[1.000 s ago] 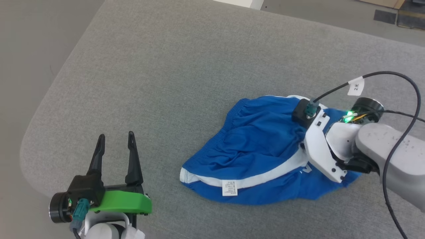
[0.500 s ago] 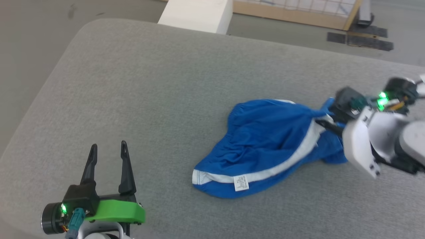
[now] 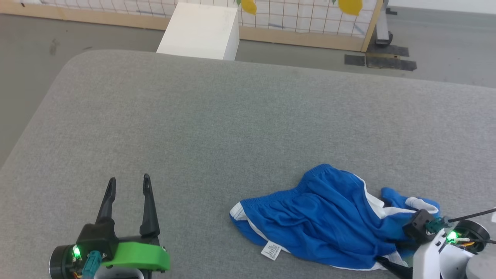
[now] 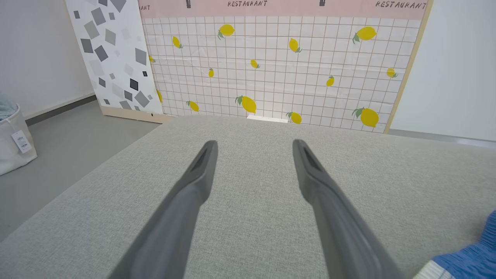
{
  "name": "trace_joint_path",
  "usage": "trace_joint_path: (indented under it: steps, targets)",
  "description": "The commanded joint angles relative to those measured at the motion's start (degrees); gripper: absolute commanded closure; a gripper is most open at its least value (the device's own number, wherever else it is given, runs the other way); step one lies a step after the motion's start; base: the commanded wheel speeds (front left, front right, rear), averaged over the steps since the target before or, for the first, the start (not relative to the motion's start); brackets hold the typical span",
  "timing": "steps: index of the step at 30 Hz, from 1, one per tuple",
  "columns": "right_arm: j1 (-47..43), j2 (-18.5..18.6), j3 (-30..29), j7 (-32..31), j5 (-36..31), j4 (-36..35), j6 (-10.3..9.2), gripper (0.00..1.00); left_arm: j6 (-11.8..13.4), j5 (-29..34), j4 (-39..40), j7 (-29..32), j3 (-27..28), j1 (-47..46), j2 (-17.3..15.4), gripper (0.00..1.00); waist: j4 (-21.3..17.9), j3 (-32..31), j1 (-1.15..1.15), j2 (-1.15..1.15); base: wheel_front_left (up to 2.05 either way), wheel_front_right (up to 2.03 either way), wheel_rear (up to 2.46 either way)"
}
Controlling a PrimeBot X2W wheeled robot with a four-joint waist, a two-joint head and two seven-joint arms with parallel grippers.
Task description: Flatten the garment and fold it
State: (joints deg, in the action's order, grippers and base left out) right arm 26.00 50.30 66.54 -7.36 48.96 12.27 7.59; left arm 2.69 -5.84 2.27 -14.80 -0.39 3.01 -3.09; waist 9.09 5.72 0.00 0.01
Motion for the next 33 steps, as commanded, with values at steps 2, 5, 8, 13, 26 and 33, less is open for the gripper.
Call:
trace_joint_path:
  steps: [2,5,8,13,26,33]
  targets:
    - [-1.5,-0.6,-3.3,2.0,-1.6,-0.1,-0.10,0.00,-0.4,0.7,-0.2,-0.2,0.6,1.7,0.2,0.00,-1.0,-1.5,0.00,-0.01,0.00,0.00,0.00]
    - [-2.2,0.7,-7.9,2.5,-3.6,-2.0,-0.10,0.00,-0.6,1.3,-0.2,-0.2,0.9,2.6,0.2,0.00,-1.5,-2.6,0.00,-0.01,0.00,0.00,0.00]
    - [-2.5,2.9,-13.3,1.5,-5.5,-5.3,-0.10,0.00,-0.7,1.8,0.1,-0.2,0.9,3.1,0.2,0.00,-1.8,-3.3,0.00,-0.01,0.00,0.00,0.00]
    - [-2.8,5.5,-21.7,-4.2,-8.5,-10.1,-0.10,0.00,-0.8,2.6,0.3,-0.2,0.6,3.2,0.2,0.00,-1.8,-3.7,0.00,-0.01,0.00,0.00,0.00]
    - [-3.6,4.6,-25.0,-26.1,-7.7,-9.3,-0.10,0.00,-0.6,1.7,0.6,-0.2,-1.5,1.0,0.2,0.00,1.6,0.3,0.00,-0.01,0.00,0.00,0.00]
    - [-1.2,-1.3,-20.7,-27.4,-8.0,0.3,-0.10,0.00,0.1,0.9,0.5,-0.2,-2.7,-1.3,0.2,0.00,4.0,4.3,0.00,-0.01,0.00,0.00,0.00]
